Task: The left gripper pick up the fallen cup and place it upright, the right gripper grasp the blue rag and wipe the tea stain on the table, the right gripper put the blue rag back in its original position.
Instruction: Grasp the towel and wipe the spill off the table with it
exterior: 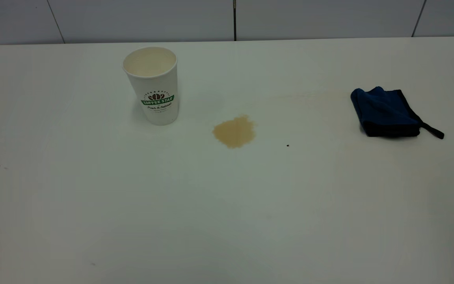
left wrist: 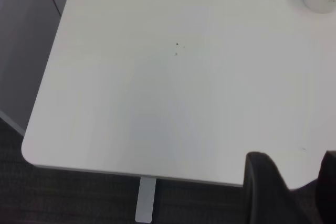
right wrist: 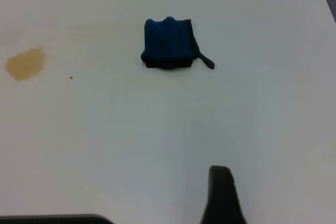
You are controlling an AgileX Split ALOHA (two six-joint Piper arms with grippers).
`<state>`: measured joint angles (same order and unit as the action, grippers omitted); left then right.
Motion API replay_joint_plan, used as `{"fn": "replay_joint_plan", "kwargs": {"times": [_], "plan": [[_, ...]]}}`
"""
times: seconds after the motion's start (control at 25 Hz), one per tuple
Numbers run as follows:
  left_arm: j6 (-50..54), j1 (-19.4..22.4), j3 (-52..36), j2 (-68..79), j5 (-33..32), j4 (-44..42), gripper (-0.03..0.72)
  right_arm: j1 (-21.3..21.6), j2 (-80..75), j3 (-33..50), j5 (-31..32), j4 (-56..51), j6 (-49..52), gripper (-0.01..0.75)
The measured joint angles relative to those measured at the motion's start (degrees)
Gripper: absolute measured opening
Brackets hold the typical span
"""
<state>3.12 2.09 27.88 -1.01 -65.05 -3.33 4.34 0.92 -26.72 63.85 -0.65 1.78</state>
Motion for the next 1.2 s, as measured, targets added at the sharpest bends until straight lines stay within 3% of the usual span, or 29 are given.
{"fn": "replay_joint_plan", "kwargs": {"times": [0.64,0.96,1.2], "plan": [[0.0,0.0,0.0,0.0,0.0,0.0,0.278,0.0,0.0,0.0,0.0,0.0,0.0,0.584],[0.0,0.0,0.0,0.0,0.0,0.0,0.278,0.0,-0.3,-0.9,0.0,5.0,2.2,0.584],[0.0,0.0,0.0,0.0,0.0,0.0,0.278,0.0,-16.2,-8.7,-2.1,6.9,3.2,0.588]]}}
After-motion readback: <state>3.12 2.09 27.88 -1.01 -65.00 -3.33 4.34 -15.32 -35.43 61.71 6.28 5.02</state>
